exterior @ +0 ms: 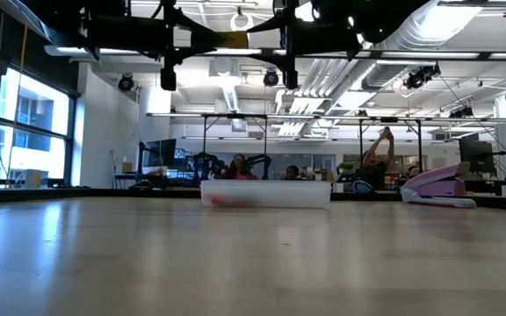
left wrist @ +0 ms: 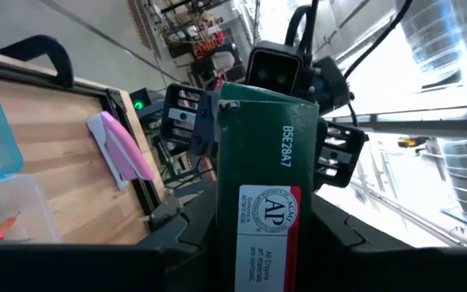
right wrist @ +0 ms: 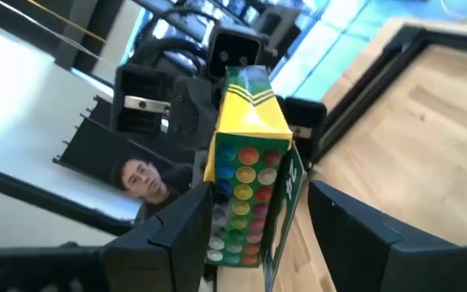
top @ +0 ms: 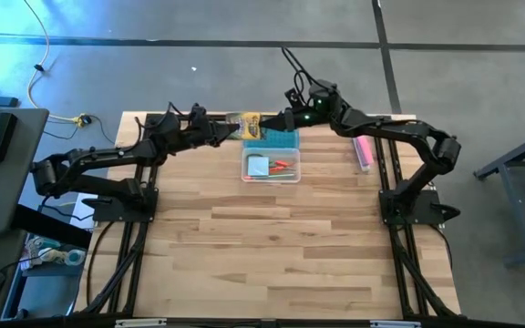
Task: Pack school essentials
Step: Put the yellow crayon box into the supply box
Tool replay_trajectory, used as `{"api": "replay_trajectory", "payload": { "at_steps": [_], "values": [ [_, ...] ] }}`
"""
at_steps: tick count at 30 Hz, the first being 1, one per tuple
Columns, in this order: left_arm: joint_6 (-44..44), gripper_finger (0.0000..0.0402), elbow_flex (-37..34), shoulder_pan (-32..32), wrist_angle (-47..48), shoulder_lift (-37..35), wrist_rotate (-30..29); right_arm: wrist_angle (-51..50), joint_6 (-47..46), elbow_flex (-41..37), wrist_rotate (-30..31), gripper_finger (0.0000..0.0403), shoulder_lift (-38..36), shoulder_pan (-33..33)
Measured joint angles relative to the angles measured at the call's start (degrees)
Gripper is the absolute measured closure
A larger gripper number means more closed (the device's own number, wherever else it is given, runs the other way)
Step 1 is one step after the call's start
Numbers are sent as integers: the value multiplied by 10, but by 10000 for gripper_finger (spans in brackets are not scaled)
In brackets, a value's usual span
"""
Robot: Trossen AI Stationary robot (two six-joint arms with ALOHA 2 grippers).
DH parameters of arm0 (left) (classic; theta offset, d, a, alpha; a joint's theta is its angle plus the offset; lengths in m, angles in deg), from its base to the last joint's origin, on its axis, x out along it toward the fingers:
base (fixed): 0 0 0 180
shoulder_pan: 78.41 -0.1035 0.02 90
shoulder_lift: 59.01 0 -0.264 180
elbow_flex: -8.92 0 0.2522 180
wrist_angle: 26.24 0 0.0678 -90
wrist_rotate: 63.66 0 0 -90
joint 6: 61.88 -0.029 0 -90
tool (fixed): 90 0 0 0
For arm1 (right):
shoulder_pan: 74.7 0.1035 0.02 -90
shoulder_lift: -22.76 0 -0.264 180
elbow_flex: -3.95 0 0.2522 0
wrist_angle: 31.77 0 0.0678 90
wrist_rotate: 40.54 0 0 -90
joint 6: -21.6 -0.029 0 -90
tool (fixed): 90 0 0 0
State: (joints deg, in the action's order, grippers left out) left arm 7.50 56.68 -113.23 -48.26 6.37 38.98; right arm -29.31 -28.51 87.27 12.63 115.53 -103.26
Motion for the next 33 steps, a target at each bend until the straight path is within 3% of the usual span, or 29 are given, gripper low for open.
{"api": "replay_trajectory", "payload": {
  "at_steps": [6, 15, 28, 33],
  "values": [
    [-1, 293, 0, 0, 2, 1, 5, -15, -5, 0, -40, 206, -2, -20],
    [-10, 293, 0, 0, 1, 1, 2, -14, -9, 0, -41, 206, -2, -20],
    [-24, 293, 0, 0, 16, 1, -8, -10, 11, 0, 75, 207, -2, 25],
    [-27, 293, 0, 0, 17, 0, -7, -21, 8, 0, 93, 239, -2, 35]
  ]
}}
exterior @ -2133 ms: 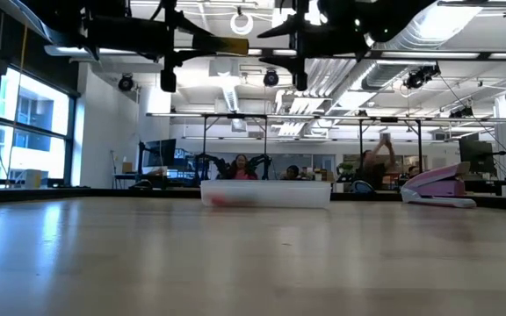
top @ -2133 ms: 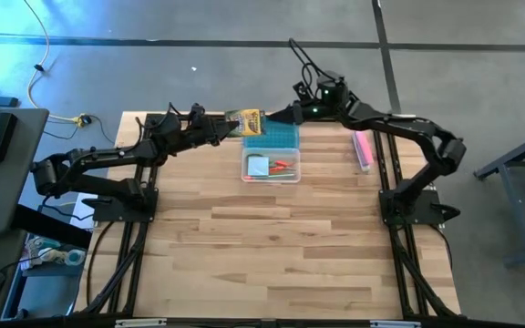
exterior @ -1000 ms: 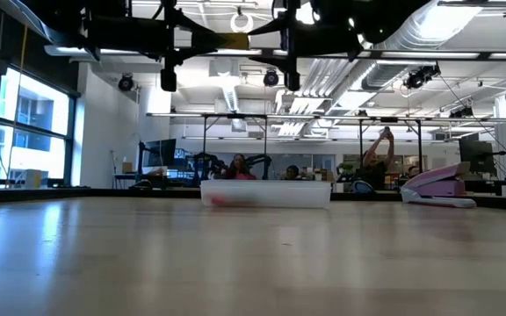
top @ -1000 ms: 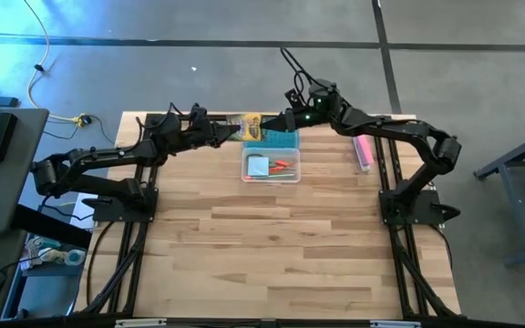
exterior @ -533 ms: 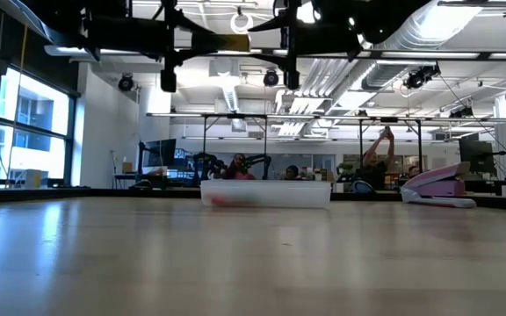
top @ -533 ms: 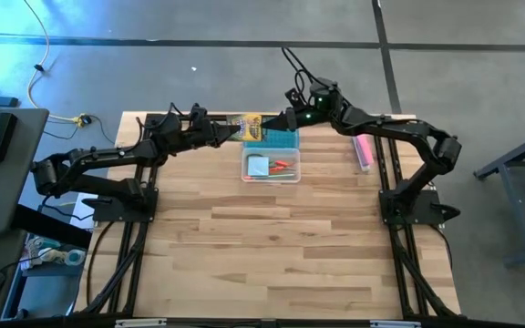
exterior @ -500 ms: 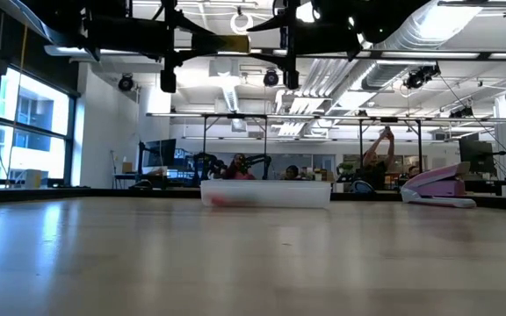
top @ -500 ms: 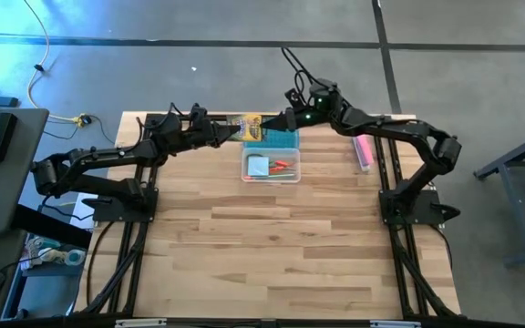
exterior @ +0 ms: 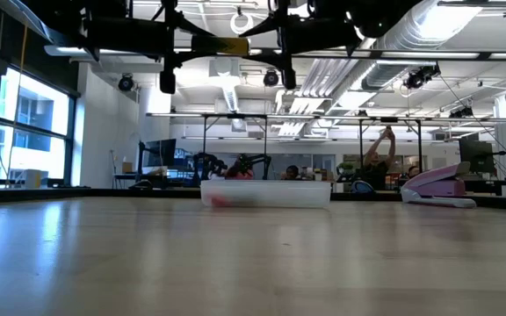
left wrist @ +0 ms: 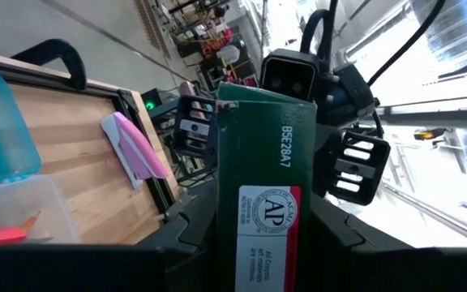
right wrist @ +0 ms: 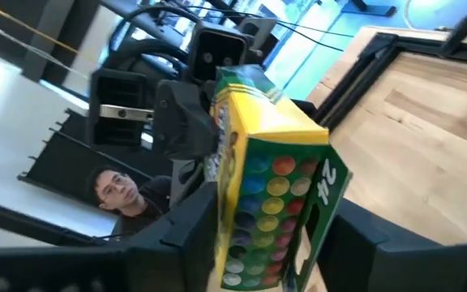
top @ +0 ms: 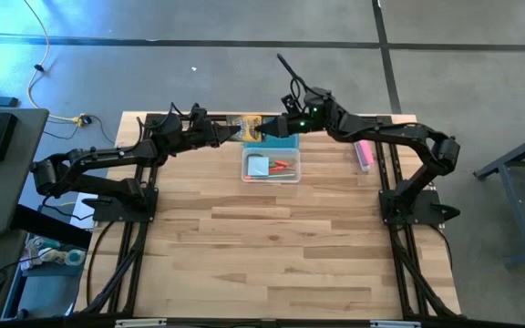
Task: Pack school essentials
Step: Put the yellow crayon box into the supply box
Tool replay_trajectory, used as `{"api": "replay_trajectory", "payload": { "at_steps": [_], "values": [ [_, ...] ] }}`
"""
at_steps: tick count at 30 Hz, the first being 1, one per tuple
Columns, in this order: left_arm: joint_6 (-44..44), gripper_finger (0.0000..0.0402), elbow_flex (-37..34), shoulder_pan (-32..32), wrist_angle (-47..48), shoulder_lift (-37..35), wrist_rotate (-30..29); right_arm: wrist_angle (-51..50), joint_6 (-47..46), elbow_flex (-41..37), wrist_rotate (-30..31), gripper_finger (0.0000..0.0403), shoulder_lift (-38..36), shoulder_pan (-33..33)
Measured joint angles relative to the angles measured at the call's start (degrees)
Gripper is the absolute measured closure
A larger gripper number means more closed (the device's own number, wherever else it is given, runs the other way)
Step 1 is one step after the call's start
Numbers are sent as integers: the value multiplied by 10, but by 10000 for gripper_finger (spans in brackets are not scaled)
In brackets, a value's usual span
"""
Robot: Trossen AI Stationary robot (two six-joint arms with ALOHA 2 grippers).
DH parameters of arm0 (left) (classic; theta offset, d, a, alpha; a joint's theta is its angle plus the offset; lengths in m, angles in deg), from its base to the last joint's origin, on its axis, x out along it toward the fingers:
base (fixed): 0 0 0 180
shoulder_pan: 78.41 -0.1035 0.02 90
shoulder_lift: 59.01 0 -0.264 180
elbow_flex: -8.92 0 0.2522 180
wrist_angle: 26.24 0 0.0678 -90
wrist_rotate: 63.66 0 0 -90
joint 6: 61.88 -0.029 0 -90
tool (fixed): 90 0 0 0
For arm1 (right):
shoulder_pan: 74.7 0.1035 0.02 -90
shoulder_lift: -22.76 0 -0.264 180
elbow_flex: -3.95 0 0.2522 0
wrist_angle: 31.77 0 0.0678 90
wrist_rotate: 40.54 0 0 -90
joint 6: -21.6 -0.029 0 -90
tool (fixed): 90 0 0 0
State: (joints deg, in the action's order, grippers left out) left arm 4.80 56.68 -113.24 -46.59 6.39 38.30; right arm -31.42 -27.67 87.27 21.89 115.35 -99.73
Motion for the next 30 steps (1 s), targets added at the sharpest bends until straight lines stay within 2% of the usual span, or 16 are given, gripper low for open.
{"api": "replay_trajectory", "payload": {
  "at_steps": [6, 12, 15, 18, 30],
  "values": [
    [-6, 293, 0, 0, 1, 0, 0, -6, 2, 0, 9, 285, 0, 4],
    [-48, 290, 0, 0, 1, 0, 1, -6, 3, 0, 7, 296, 0, 4],
    [-100, 282, 0, 0, 0, 0, 9, -7, 3, 0, 5, 297, 0, 4],
    [-147, 266, 0, 0, 0, 0, 24, -7, 3, 0, 5, 297, 0, 4],
    [-230, 180, 0, -14, -1, -1, 30, -12, 3, 0, -1, 297, 0, -6]
  ]
}}
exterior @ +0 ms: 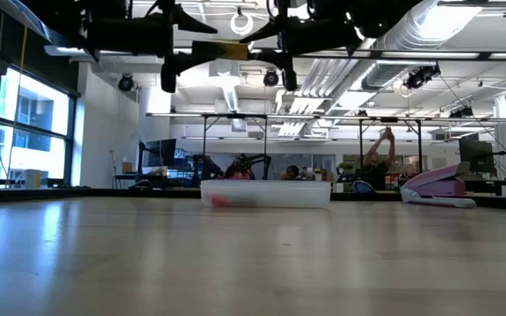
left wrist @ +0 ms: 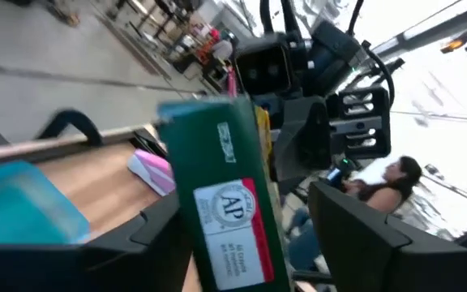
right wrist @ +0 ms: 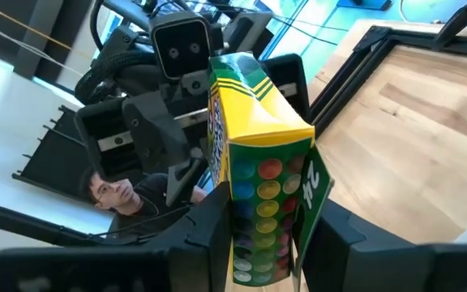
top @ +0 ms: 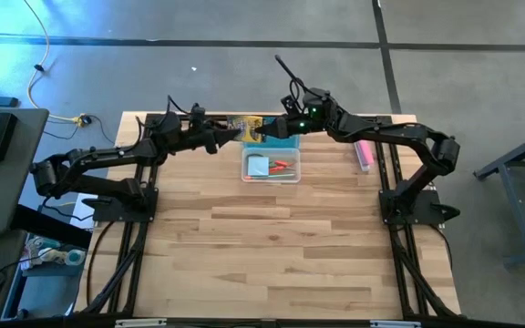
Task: Pack school essentials
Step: Put the yellow crayon box into the supply box
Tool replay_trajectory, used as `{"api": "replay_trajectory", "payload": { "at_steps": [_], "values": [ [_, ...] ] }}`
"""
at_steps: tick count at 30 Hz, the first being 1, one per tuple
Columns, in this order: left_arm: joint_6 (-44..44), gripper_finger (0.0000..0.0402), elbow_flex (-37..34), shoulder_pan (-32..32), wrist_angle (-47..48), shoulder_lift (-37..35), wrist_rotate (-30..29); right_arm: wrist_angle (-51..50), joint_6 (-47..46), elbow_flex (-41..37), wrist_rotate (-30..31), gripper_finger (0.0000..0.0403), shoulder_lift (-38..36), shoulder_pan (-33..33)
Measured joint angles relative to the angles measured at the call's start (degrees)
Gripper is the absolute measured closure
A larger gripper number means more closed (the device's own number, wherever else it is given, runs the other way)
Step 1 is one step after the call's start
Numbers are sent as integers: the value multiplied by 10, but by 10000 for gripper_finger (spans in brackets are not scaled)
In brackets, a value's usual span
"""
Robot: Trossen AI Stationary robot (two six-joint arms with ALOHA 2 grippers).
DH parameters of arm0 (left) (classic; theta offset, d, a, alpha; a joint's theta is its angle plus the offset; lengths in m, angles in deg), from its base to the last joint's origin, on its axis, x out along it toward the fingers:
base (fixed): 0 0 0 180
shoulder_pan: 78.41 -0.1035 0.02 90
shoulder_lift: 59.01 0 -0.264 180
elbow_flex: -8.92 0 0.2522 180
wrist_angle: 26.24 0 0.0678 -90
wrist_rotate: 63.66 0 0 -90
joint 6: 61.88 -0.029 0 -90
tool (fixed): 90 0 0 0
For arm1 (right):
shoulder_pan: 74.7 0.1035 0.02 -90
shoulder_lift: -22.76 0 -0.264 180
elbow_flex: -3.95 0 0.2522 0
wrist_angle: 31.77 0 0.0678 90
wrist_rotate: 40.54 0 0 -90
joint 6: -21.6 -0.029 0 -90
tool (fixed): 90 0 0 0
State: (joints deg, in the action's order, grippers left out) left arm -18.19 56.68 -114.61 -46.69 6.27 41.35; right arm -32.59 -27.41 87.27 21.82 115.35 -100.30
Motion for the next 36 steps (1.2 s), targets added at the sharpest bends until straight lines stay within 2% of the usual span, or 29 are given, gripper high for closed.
{"api": "replay_trajectory", "payload": {
  "at_steps": [7, 12, 17, 22, 30, 36],
  "values": [
    [-9, 177, 0, -47, 0, -1, 26, -2, 0, 0, -21, 297, -11, -27],
    [-9, 177, 0, -82, 0, -1, 47, -3, -10, 0, -65, 297, -11, -63],
    [-6, 177, 0, -116, -3, -1, 102, -5, -8, 0, -119, 297, -11, -109],
    [-4, 177, 0, -137, -3, -1, 134, -86, 46, 0, -159, 297, -12, -148],
    [-4, 177, 0, -141, -3, -1, 135, -294, 170, 0, -146, 297, -12, -150],
    [-4, 177, 0, -141, -3, -1, 135, -282, 145, -60, -128, 299, -12, -114]
  ]
}}
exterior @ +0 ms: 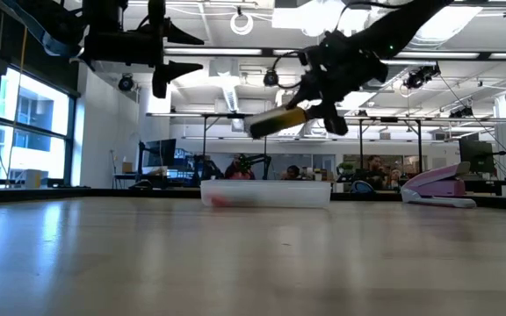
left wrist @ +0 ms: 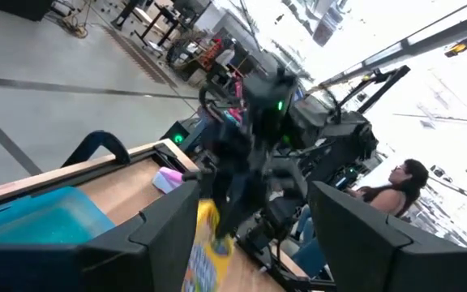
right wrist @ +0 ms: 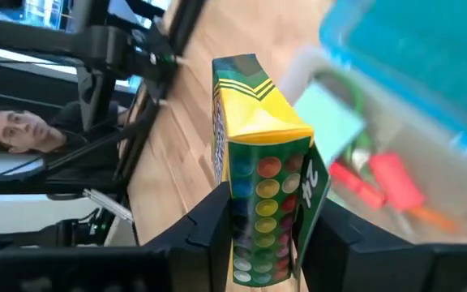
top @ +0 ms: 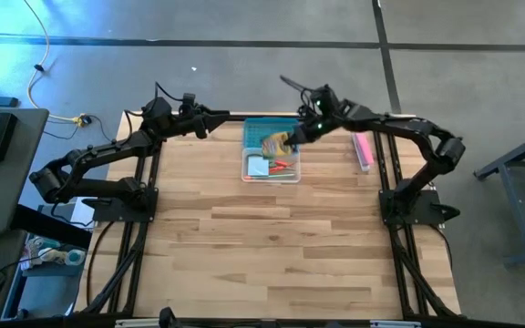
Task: Pack school essentials
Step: Put the yellow crayon box into the supply box
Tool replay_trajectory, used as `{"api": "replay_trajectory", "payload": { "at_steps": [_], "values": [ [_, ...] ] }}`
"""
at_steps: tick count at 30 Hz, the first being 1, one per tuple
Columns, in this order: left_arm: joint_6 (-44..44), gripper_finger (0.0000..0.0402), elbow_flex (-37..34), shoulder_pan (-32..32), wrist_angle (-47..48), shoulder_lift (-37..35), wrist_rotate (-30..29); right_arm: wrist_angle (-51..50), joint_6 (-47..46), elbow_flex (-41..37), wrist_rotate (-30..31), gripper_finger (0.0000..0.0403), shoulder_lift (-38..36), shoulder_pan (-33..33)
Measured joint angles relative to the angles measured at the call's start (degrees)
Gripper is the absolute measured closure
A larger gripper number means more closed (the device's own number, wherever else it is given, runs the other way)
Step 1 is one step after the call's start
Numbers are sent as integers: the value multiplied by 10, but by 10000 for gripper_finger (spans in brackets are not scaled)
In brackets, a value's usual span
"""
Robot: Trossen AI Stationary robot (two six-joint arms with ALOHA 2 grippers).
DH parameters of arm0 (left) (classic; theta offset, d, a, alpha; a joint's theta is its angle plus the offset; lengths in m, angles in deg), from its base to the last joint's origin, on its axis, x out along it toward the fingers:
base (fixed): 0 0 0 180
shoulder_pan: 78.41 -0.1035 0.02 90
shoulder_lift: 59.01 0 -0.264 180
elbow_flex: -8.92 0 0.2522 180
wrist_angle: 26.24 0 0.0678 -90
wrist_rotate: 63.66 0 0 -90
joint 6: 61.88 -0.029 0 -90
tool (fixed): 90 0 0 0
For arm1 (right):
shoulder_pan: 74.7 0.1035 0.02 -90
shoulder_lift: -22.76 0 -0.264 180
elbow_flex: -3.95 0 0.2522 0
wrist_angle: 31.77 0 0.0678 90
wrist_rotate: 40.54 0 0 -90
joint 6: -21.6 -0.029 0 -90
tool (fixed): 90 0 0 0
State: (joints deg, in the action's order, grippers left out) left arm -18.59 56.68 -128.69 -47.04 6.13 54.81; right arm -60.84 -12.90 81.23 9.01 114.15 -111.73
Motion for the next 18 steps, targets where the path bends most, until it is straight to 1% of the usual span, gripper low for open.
{"api": "replay_trajectory", "payload": {
  "at_steps": [2, 5, 9, 12, 16, 18],
  "values": [
    [0, 177, 0, 0, 0, 0, 0, 36, -34, -31, 0, 302, 0, 13],
    [0, 177, 0, 0, 0, 0, 0, 121, -99, -77, 5, 310, 0, 32],
    [0, 177, 0, 0, 0, 0, -1, 208, -179, -138, 51, 315, 0, 57],
    [0, 177, 0, 0, 0, 0, -2, 273, -234, -168, 89, 315, 0, 70],
    [0, 177, 0, 0, 0, 0, -2, 283, -277, -185, 131, 315, 4, 86],
    [0, 177, 0, 0, 0, 0, -2, 291, -286, -183, 138, 315, 12, 94]
  ]
}}
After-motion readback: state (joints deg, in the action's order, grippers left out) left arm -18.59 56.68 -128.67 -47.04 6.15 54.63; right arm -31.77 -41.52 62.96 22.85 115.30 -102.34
